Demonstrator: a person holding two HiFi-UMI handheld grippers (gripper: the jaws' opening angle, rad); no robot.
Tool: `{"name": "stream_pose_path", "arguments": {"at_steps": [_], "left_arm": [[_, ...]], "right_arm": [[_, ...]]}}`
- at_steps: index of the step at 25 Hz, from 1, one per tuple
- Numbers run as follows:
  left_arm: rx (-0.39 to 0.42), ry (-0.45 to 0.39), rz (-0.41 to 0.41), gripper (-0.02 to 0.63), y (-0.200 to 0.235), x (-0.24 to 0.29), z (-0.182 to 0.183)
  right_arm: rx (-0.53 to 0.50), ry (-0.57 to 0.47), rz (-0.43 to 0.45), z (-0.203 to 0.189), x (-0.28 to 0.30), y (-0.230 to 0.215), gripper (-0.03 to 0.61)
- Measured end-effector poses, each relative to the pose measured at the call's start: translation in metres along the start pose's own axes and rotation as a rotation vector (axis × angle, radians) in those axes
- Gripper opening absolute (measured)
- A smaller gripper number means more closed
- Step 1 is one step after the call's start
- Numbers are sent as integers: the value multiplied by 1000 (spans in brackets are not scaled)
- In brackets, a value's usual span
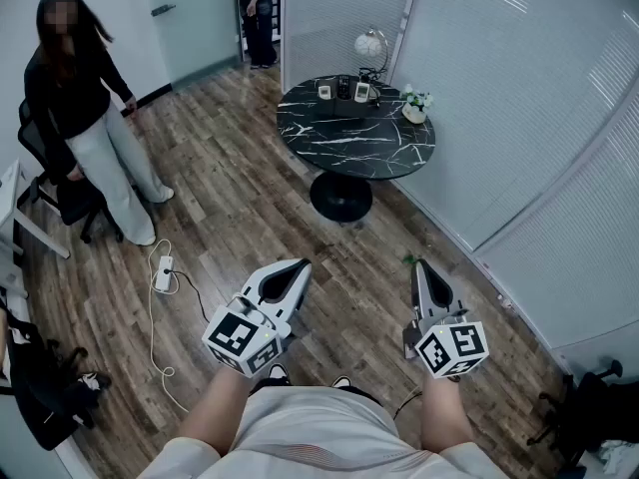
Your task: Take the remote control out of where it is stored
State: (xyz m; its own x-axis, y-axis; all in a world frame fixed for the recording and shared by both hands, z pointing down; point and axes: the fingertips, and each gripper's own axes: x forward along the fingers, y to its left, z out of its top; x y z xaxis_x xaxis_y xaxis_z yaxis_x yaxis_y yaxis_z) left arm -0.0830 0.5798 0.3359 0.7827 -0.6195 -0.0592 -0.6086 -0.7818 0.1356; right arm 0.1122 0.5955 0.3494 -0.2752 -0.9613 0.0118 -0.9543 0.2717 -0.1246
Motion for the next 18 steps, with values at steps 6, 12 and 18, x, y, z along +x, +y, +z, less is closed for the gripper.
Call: {"name": "stream_pose_path", "arguments": {"at_steps": [6,12,18], "left_arm": [[14,2,8,9,0,-4,1],[29,6,22,9,5,-7,1],[14,-2,6,9,11,-16,3]], "right_arm": [[0,4,4,0,-1,5,11],[0,-3,11,0,2,11,11],[-15,-23,45,3,8,31,12]]}}
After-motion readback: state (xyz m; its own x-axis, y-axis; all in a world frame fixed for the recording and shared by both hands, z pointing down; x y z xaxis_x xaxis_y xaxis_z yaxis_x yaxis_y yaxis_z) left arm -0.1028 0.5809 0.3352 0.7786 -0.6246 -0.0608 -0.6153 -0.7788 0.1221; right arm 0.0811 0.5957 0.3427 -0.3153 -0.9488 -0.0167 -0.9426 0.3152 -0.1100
